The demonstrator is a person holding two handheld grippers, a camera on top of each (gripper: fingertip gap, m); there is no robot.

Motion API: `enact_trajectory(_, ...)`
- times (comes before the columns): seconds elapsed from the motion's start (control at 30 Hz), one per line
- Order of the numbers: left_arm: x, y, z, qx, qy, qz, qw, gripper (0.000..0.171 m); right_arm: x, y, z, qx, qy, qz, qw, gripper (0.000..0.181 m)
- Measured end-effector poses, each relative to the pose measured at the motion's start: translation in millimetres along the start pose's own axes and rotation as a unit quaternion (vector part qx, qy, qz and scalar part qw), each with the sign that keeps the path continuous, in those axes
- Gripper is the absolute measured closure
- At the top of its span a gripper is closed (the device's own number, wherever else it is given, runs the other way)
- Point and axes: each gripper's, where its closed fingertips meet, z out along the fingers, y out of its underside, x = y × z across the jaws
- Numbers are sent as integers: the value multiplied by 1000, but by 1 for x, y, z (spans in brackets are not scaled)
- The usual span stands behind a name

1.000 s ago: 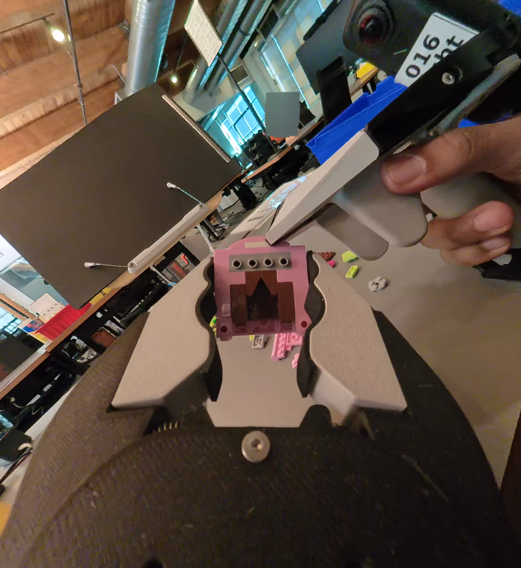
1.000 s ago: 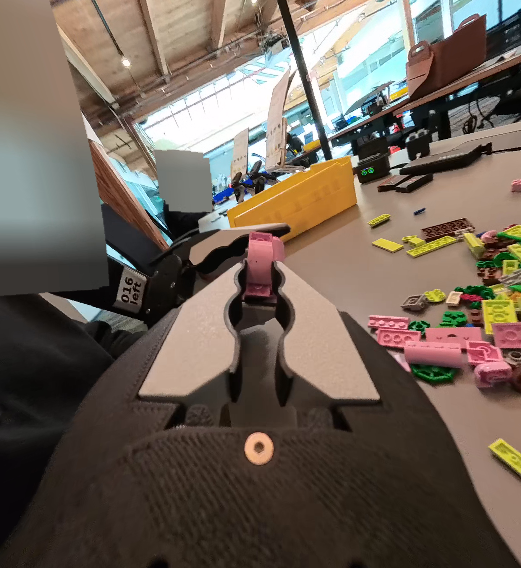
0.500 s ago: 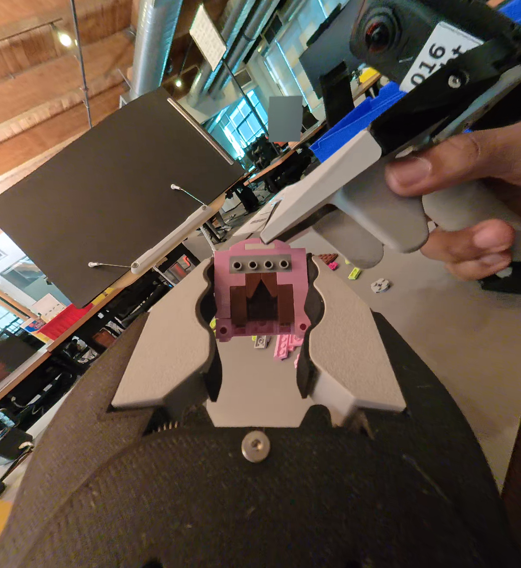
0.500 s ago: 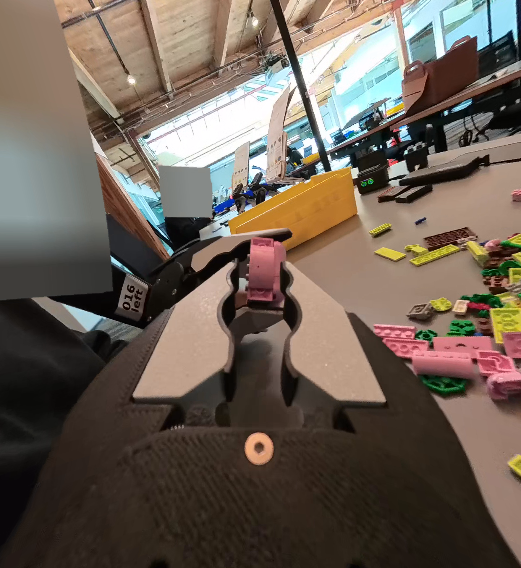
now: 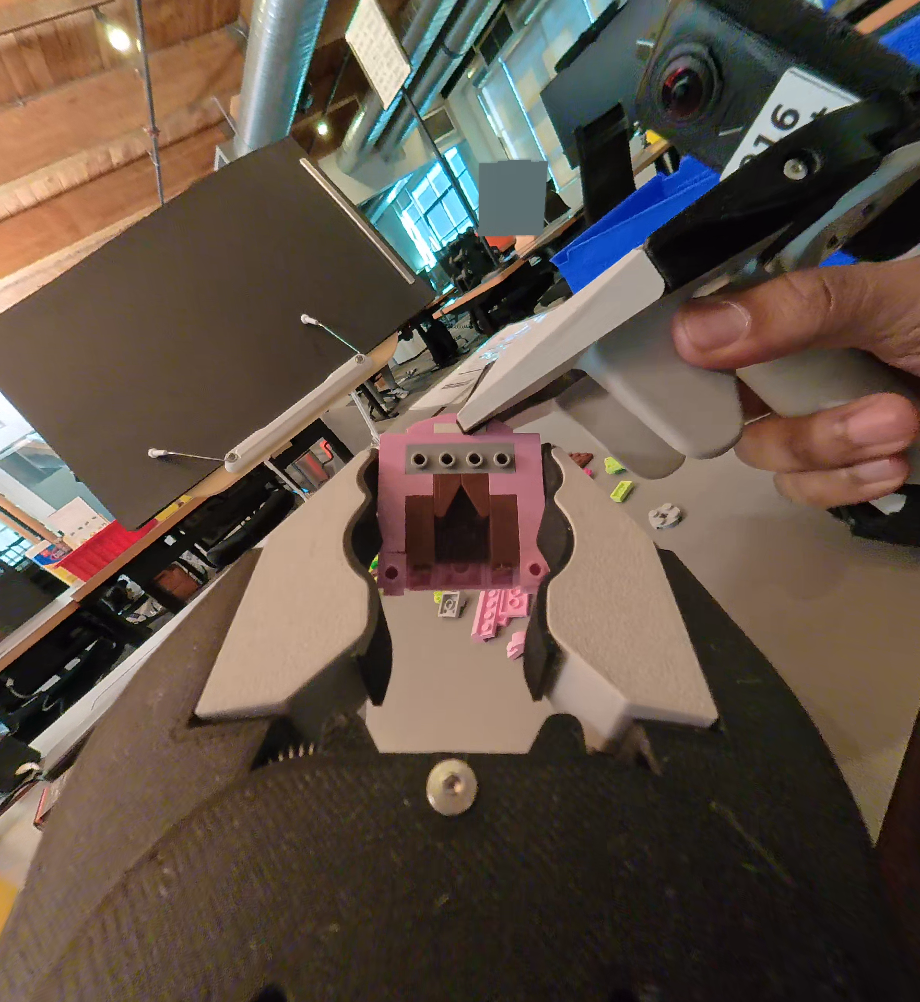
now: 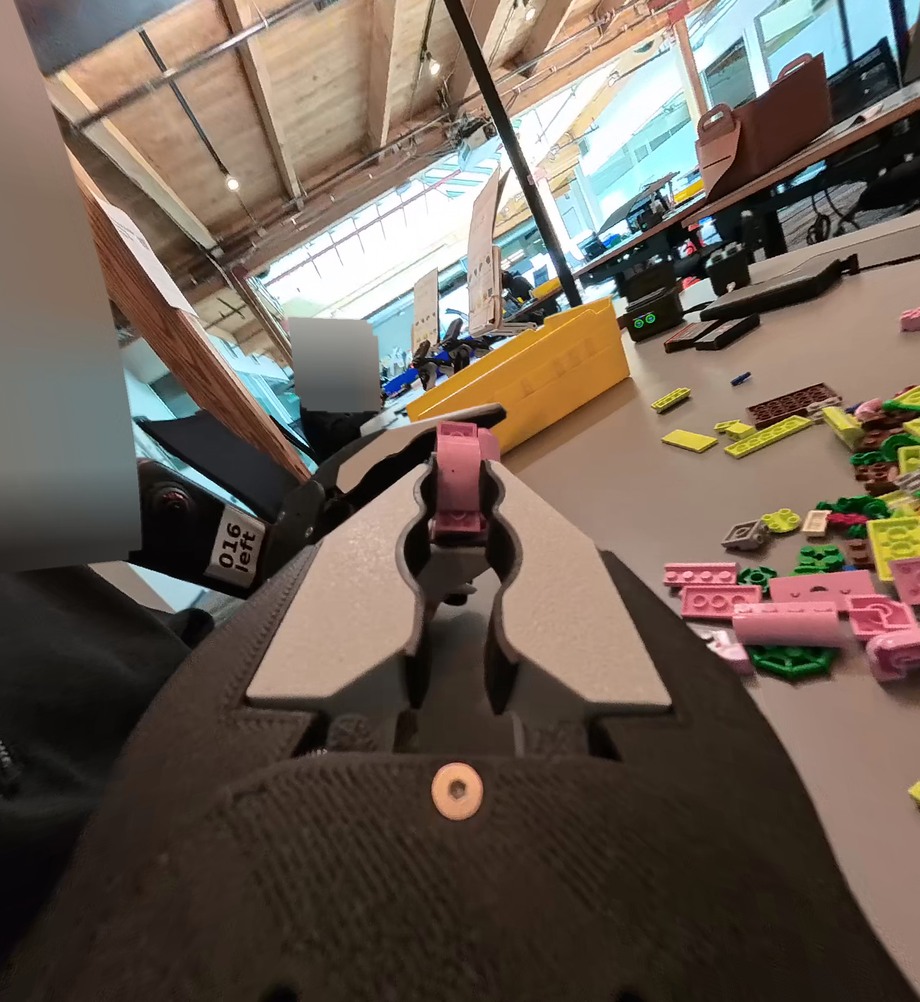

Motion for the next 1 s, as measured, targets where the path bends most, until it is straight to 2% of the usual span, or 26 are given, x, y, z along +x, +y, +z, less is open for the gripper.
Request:
enact_trajectory(0.3,1,2,4,-10,4,-15,1000,114,7,-4,-4,17,-35,67,997,170)
enact_trajectory(0.33,-1,4,3,-16,0,-18,1000,114,6,-10,-8,36,-41,74,996,170)
enact_trajectory(0.4,-19,16,-4,-31,-19,-35,999,115,22,-61,-43,151,-62,131,978,170)
enact_trajectory(0.43,-28,12,-9,-11,-23,-61,998,115,33,-78,-61,164,-43,120,978,170)
enact_trajectory(0.5,-33,15,-5,-15,-20,-86,996,115,43,-73,-64,98,44,14,994,169)
enact_trajectory(0.6,-30,15,-2,-14,-16,-82,996,115,42,-37,-32,-16,86,-63,994,169)
enact_trajectory(0.67,-31,15,-4,-12,-12,-93,995,115,68,-8,-24,-115,158,-132,972,168)
enact_trajectory(0.73,-32,16,-4,-11,-8,-103,995,115,90,10,-25,-185,206,-175,945,169)
enact_trajectory(1.0,-34,23,-2,-19,1,-128,992,115,120,37,-40,-277,260,-184,907,168)
